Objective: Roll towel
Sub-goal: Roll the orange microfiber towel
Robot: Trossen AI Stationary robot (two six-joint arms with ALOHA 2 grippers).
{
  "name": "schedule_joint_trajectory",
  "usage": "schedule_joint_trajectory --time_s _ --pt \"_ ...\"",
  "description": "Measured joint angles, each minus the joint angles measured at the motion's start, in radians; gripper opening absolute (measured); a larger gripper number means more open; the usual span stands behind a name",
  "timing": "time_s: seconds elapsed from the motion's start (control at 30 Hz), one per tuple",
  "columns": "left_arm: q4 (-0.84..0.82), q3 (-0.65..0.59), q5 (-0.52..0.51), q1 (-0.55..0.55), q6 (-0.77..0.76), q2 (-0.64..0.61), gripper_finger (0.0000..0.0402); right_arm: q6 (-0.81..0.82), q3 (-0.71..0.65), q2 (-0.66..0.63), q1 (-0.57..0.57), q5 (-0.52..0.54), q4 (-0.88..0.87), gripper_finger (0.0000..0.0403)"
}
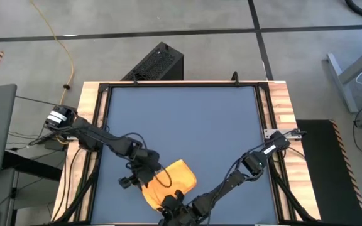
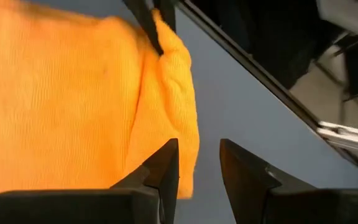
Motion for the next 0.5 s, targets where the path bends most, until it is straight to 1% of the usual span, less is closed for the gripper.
schedule_joint_trajectory --time_s 0.07,0.13,0.23,0.33,0.5 --pt "0.061 -0.012 -0.06 -0.044 0.02 0.002 0.0104 0.018 0.0 0.0 0.005 0.017 -0.006 0.0035" --pt "0.103 -0.029 -0.145 -0.085 0.058 0.002 0.0104 0.028 0.0 0.0 0.007 0.039 -0.02 0.0036" --pt "0.108 -0.033 -0.238 -0.13 0.071 -0.006 0.0104 0.029 0.0 0.0 0.007 0.05 -0.024 0.0036" --pt "0.111 -0.031 -0.285 -0.161 0.083 -0.018 0.0104 0.031 0.0 0.0 0.007 0.05 -0.026 0.0036" --pt "0.057 -0.031 -0.432 -0.213 0.184 -0.014 0.0104 0.025 0.0 0.0 0.006 0.05 -0.027 0.0037"
